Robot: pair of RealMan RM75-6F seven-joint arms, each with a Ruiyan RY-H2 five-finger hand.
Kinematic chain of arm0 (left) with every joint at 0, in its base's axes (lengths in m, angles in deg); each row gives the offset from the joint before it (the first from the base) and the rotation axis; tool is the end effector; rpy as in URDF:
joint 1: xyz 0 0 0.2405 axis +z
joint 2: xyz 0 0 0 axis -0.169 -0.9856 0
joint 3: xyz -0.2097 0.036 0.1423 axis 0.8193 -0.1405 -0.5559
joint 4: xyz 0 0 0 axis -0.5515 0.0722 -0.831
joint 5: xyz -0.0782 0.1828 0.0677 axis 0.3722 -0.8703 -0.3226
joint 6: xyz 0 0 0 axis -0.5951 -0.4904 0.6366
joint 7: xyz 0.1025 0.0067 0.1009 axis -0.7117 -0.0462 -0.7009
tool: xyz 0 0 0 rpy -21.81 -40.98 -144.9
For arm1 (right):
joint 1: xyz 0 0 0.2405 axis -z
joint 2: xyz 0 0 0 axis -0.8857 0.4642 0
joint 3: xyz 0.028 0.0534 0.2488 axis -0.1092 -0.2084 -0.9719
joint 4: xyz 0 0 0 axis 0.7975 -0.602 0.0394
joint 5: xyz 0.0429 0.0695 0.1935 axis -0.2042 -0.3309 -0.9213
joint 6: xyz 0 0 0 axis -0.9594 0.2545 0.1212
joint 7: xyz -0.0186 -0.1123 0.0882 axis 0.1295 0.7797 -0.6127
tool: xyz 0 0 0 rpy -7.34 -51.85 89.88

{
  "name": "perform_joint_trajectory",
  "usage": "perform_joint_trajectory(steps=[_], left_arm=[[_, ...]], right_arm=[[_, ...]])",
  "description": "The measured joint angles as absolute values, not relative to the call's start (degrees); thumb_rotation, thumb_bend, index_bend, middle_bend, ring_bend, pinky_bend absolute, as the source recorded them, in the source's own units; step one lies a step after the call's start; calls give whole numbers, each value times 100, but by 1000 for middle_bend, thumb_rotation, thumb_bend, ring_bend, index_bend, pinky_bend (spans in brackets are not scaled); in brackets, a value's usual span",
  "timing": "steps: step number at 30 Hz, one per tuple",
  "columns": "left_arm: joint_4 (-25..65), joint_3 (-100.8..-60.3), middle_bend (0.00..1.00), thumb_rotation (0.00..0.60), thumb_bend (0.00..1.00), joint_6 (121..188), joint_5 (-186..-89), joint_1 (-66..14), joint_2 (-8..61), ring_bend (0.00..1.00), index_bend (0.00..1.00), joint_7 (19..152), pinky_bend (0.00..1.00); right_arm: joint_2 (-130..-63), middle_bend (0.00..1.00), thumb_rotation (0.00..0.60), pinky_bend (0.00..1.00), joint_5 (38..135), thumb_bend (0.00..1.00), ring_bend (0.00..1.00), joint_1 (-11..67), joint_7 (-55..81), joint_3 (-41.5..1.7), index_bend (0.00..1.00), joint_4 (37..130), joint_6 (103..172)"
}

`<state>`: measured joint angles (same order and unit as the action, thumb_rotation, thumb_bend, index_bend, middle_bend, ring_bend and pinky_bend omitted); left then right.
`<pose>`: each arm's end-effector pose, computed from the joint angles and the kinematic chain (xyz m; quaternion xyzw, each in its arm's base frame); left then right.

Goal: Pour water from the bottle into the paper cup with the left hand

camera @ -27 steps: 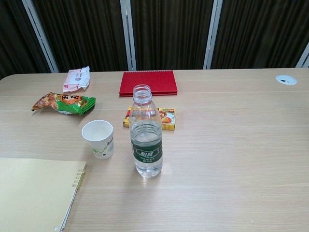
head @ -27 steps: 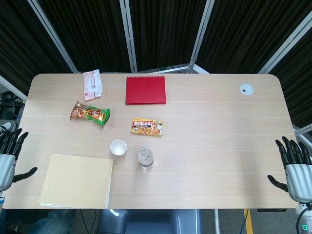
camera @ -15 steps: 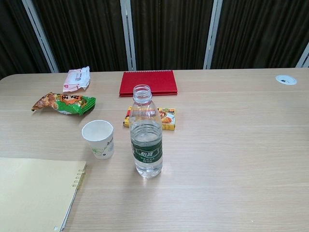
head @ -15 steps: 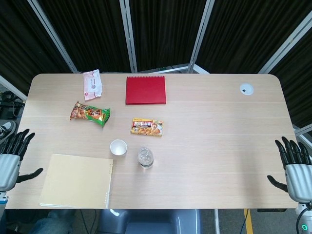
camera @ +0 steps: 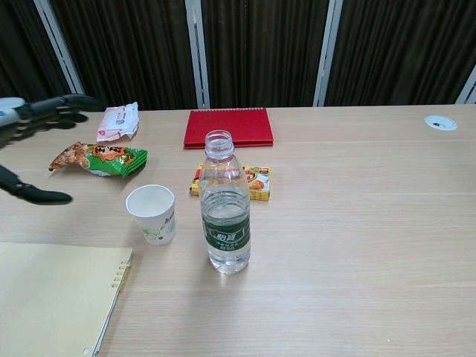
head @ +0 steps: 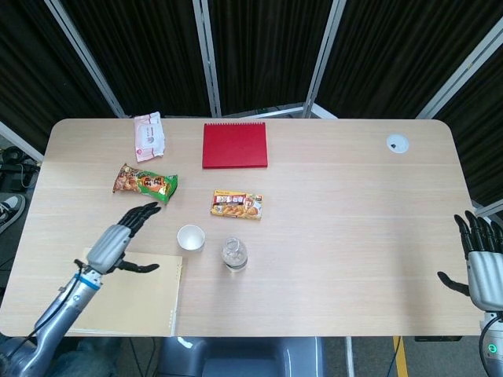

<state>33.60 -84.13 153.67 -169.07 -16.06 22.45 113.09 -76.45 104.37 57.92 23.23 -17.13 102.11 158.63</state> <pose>-0.2172 0.2721 0.0359 -0.6416 -0.5210 -0.4934 0.2709 -0.3183 -0.1945 0.1824 0.5761 -0.3422 0.3443 0.6576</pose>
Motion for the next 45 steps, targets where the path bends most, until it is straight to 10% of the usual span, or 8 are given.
perform_joint_trajectory(steps=[23,45], left_arm=[[1004,-8285,0,600,0,14424,-16897,-3078,4336,0,0,13396,0],[770,-8470,0,600,0,14078,-16715,-3530,4804,0,0,13677,0]], right_arm=[[-7867,0,600,0,9569,0,0,5579,2524,-1953,0,9746,15345],[-7892,0,600,0,9422,0,0,5537,2541,-1950,0,9656,15238]])
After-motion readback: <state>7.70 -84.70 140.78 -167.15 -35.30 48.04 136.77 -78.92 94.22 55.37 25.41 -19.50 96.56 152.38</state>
